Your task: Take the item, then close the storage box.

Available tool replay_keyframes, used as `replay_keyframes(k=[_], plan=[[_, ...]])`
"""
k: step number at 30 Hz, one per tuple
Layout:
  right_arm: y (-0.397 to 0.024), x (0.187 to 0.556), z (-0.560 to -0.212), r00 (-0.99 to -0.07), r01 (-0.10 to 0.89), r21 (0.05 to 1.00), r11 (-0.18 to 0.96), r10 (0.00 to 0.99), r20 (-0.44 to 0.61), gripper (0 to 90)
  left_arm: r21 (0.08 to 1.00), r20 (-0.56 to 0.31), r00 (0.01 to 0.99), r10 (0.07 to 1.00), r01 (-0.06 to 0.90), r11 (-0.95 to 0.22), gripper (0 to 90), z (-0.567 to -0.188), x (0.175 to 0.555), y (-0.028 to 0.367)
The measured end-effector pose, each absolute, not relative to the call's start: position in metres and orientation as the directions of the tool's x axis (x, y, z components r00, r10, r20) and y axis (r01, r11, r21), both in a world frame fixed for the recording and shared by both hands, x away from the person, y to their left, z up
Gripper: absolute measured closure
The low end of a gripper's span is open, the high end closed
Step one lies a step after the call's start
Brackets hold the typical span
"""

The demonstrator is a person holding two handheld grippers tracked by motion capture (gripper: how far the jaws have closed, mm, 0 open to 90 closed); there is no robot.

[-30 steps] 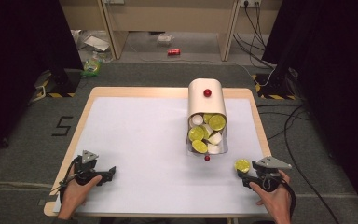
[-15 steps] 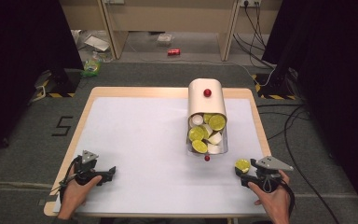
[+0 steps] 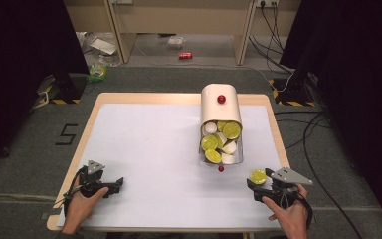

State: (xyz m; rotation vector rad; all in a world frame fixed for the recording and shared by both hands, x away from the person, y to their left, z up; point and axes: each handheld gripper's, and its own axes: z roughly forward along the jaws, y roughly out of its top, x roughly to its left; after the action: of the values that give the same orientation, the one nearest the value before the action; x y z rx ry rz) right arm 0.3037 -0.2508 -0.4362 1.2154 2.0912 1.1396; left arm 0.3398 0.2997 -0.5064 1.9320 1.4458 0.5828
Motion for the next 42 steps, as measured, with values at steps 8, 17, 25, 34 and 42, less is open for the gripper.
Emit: replay_keyframes(k=[8, 17, 25, 34, 42], plan=[[-0.242, 0.302, -0.434, -0.521, 0.467, 0.840, 0.275, 0.854, 0.010, 20.8, 0.722, -0.030, 0.294, 0.955, 0.668, -0.183, 0.0, -0.506, 0.340, 0.300], [-0.233, 0.299, -0.431, -0.537, 0.446, 0.850, 0.279, 0.844, 0.005, 20.9, 0.722, -0.030, 0.294, 0.955, 0.668, -0.183, 0.0, -0.506, 0.340, 0.300], [-0.231, 0.300, -0.430, -0.534, 0.439, 0.855, 0.277, 0.845, 0.001, 21.1, 0.722, -0.030, 0.294, 0.955, 0.668, -0.183, 0.0, -0.506, 0.340, 0.300], [-0.226, 0.304, -0.425, -0.534, 0.420, 0.864, 0.277, 0.846, -0.012, 21.9, 0.722, -0.030, 0.294, 0.955, 0.668, -0.182, 0.0, -0.506, 0.340, 0.300], [-0.217, 0.314, -0.426, -0.530, 0.416, 0.861, 0.292, 0.847, -0.031, 23.3, 0.722, -0.031, 0.295, 0.955, 0.668, -0.183, 0.0, -0.506, 0.340, 0.300]])
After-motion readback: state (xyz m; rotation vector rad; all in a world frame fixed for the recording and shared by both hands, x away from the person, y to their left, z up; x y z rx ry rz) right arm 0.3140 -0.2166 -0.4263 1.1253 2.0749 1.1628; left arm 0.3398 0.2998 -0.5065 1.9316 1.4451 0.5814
